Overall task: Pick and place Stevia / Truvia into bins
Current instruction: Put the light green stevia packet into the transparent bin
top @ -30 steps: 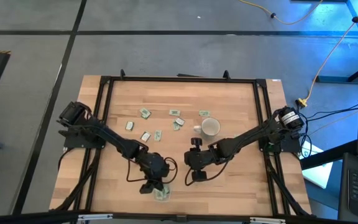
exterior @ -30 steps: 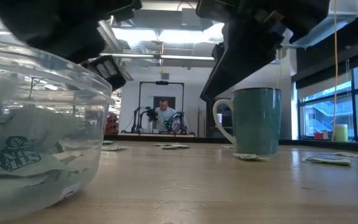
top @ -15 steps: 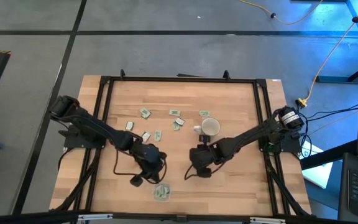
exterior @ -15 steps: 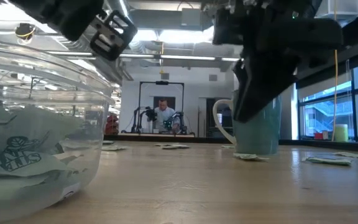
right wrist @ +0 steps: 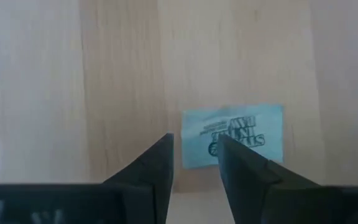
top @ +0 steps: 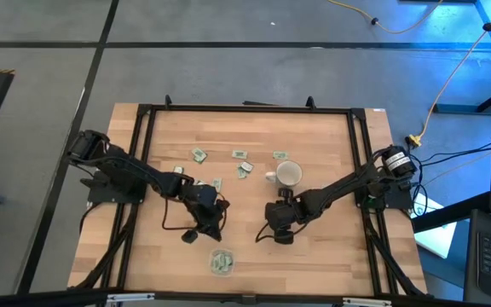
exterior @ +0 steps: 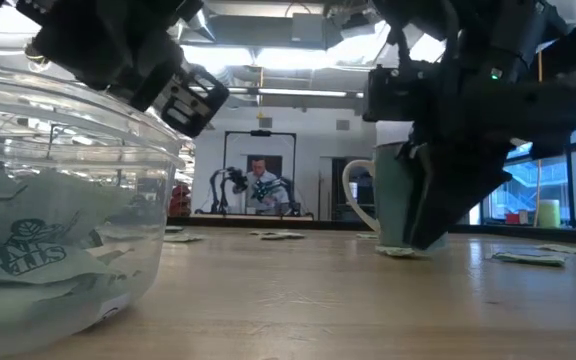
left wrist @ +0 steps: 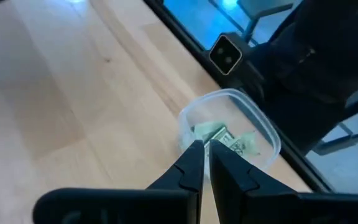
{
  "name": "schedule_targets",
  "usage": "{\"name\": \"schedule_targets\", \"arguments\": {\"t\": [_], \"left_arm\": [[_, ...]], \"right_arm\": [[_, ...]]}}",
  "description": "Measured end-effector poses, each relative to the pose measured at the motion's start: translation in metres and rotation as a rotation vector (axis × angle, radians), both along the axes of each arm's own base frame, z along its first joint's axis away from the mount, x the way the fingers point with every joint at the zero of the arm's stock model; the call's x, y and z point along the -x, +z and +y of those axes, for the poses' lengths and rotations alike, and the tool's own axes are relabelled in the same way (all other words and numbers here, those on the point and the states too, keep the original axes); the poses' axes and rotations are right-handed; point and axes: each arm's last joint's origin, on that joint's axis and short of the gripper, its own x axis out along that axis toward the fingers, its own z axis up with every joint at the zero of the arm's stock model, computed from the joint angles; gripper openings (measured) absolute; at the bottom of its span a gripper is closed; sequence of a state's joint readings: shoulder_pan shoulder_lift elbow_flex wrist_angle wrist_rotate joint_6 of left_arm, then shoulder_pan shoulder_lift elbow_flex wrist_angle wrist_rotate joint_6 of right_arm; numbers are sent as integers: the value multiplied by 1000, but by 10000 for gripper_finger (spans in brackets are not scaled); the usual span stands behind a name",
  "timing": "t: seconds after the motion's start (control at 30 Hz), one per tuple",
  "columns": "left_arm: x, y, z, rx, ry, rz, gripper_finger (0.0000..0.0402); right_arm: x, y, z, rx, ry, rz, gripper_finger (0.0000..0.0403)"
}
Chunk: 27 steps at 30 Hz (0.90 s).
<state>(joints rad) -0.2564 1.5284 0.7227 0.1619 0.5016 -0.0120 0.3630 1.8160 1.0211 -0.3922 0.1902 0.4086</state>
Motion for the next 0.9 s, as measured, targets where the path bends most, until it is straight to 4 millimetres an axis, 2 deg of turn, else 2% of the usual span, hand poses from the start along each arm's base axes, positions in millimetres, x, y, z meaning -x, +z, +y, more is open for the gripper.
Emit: {"name": "schedule_targets", "arguments": {"t": [0.33,0.7,0.77,0.9], "left_arm": [[-3,-1,11,-28,16,-22,19],[-3,-1,11,-43,24,-31,19],[-4,-1,12,-94,42,-59,19],[-4,-3,10,-329,63,-171,20]], "right_arm": [[6,-13,-9,-8,-48,3,120],[5,-14,-9,-11,-48,-17,21],[3,-13,-8,-13,-45,-25,7],[-5,-6,-4,-41,-12,-40,9]]}}
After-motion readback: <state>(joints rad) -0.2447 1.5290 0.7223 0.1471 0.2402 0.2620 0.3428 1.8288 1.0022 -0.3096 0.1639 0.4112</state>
